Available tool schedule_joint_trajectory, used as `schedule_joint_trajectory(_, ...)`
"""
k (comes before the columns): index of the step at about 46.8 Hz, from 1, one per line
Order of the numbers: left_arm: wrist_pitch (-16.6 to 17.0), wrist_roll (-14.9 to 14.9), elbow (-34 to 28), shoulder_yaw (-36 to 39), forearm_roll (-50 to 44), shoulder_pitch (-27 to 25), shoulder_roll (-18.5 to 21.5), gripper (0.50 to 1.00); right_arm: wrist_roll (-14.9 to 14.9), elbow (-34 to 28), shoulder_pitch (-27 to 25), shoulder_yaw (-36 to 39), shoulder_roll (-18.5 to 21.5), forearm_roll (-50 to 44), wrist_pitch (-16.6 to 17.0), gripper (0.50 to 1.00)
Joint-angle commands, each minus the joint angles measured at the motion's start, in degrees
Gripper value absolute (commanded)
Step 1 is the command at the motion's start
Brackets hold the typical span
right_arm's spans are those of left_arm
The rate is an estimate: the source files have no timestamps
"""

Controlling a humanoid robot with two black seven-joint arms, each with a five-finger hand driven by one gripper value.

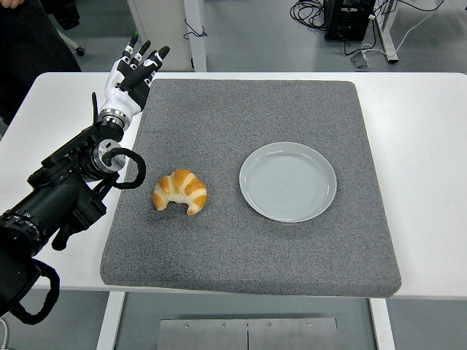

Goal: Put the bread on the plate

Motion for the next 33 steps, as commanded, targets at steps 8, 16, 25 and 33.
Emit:
schedule_joint_trajectory(8,0.01,0.00,0.00,-0.03,0.00,-0.01,0.00,0.971,0.00,0.00,0.00,0.02,0.00,0.00,-0.07,1.000)
schedule_joint_trajectory(16,0.01,0.09,0.00,0.06,0.00,-0.10,0.09,0.971,0.00,0.00,0.00,0.02,0.00,0.00,0.02,1.000)
schedule_joint_trajectory(25,0.10,0.00,0.00,0.06,0.00,-0.01,0.18,0.971,0.00,0.00,0.00,0.02,0.00,0.00,0.02,1.000)
schedule_joint_trajectory(33,-0.08,0.09,0.00,0.41,0.09,-0.01,0.26,0.971,0.00,0.00,0.00,0.02,0.00,0.00,-0.07,1.000)
